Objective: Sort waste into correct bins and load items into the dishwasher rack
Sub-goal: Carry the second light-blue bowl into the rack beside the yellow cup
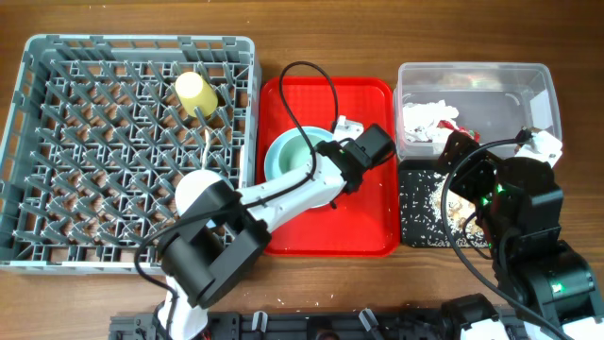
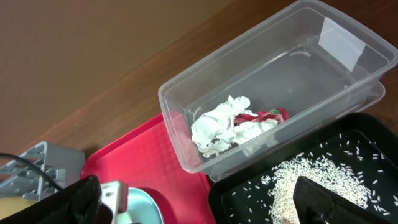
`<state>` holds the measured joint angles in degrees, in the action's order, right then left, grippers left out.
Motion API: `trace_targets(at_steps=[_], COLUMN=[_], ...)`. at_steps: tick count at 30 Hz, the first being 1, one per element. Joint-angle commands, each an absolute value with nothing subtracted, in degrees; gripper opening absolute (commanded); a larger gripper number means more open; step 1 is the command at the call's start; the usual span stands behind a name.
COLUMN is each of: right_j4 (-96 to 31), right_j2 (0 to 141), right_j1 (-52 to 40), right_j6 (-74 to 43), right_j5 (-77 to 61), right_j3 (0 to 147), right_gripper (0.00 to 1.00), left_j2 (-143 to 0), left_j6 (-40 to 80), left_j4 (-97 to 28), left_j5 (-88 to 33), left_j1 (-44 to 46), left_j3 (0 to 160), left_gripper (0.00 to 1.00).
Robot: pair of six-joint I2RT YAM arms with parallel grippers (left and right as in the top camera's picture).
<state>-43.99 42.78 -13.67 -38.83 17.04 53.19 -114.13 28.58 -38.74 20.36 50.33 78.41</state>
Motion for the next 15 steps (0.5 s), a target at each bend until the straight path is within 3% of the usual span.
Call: trace_targets(at_steps=[1,5,7,11,15], right_j4=[-43.77,-43.77,-43.77,-43.77,-43.77], right_j2=[42.52,42.52,42.52,42.54,42.54], right_j1=[-13.54,-13.52,-13.54,-13.54,-13.54], right_j6=[-39.16,-39.16,-39.16,-39.16,-39.13], right_j5=[17.96,17.96,17.96,17.96,17.96], right_j3=[53.93,53.93,53.93,53.93,53.93], right_gripper=[1.0,1.0,1.0,1.0,1.0], left_j2=[-102.85,-91.42,-86.13,-89.03,-98.72], left_j6=[28.71,27.11,25.58,16.19,-0.43], left_j4=[-43.9,-49.15,-50.35,-57.14,-71.64], left_j5=[20.43,5.32,-15.31,-55.79,-72.23], left_j1=[49.74,44.12,32.82,8.43,-4.1], left_j3=[85.38,92.51,92.71,92.68,92.47], left_gripper=[0.04,0.04,0.04,0.04,0.04])
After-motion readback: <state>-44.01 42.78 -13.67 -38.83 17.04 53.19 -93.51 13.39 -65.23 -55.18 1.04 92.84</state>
